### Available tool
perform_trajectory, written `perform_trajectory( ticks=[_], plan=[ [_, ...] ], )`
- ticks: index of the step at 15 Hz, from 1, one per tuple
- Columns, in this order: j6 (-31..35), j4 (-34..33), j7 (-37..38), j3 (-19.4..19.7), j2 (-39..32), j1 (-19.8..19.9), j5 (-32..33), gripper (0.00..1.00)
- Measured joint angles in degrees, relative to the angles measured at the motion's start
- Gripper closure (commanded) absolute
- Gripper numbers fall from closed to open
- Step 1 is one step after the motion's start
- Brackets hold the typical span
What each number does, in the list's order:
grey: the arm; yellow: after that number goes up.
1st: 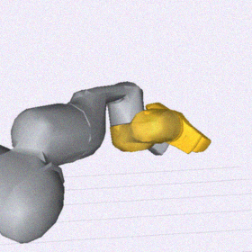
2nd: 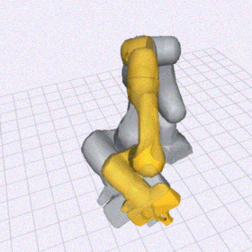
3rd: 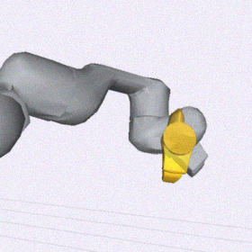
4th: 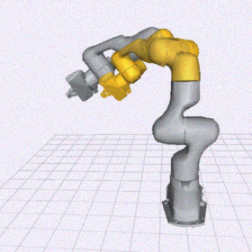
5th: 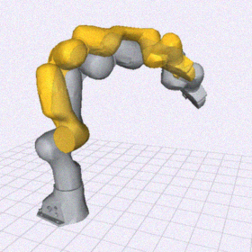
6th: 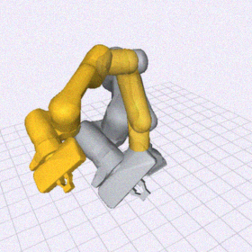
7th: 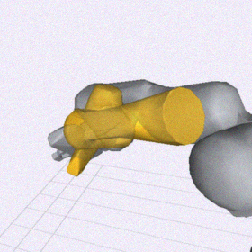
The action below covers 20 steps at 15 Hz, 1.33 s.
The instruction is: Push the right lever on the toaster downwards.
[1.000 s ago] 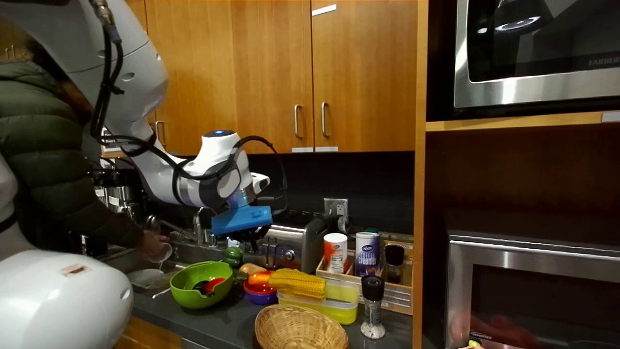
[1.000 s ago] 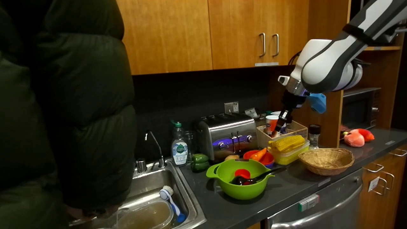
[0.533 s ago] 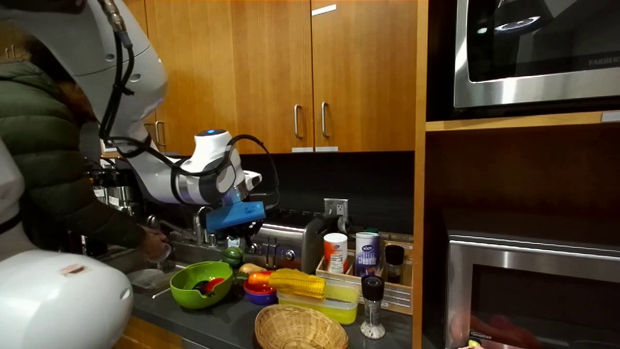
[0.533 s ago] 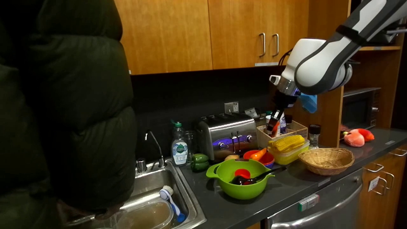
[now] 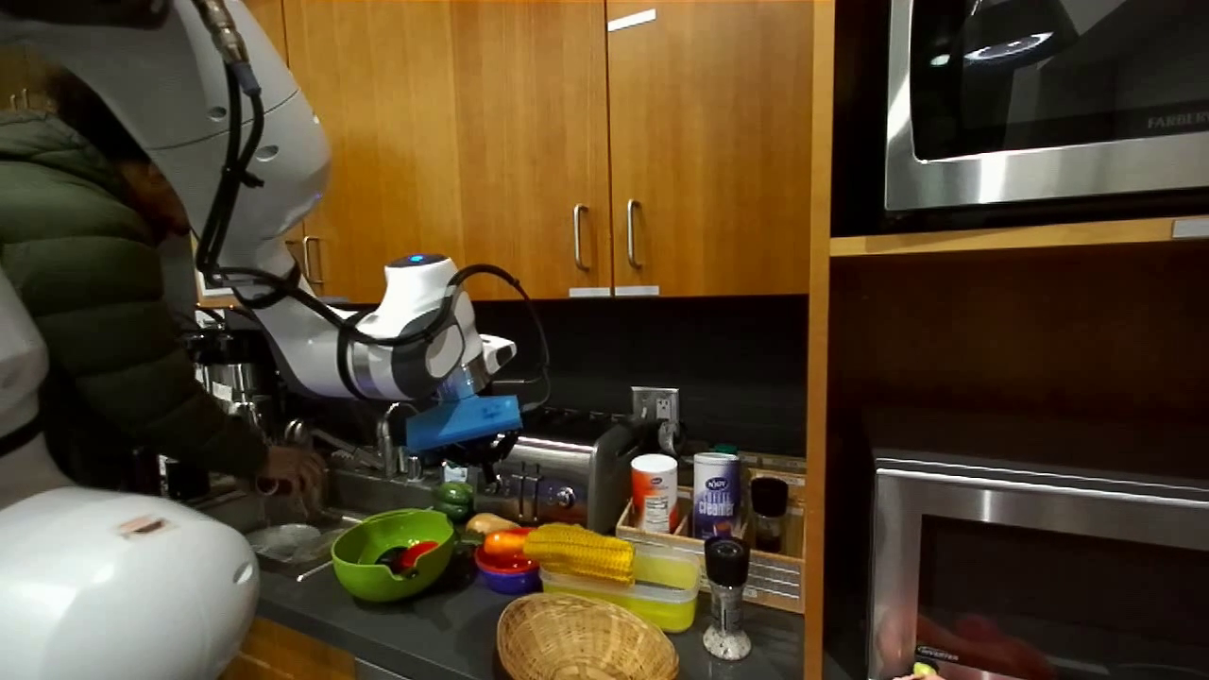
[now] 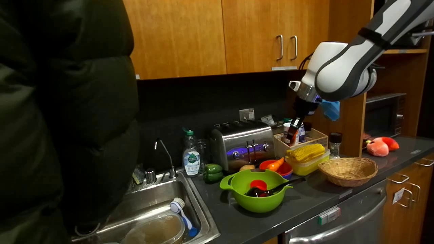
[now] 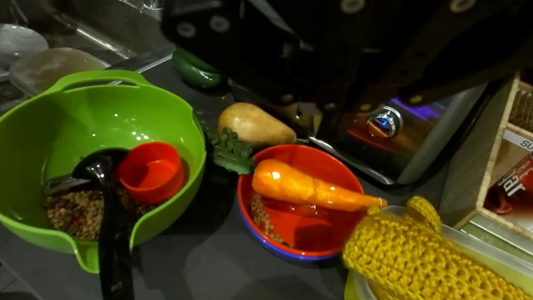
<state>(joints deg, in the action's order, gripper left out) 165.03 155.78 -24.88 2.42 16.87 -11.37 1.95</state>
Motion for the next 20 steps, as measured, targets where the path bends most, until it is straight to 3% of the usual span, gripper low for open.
perform_trajectory(
  ticks=[3, 6, 12, 20],
  plan=[
    [0.1, -0.1, 0.0, -0.2, -0.5, -0.1, 0.2, 1.0],
    [0.1, -1.2, 1.2, -3.0, -2.3, -0.1, 2.5, 1.0],
    [0.0, -6.6, 8.1, -8.4, -6.3, 2.6, 12.8, 1.0],
    [0.0, -13.3, 14.4, -9.4, -10.0, 6.5, 21.8, 1.0]
  ],
)
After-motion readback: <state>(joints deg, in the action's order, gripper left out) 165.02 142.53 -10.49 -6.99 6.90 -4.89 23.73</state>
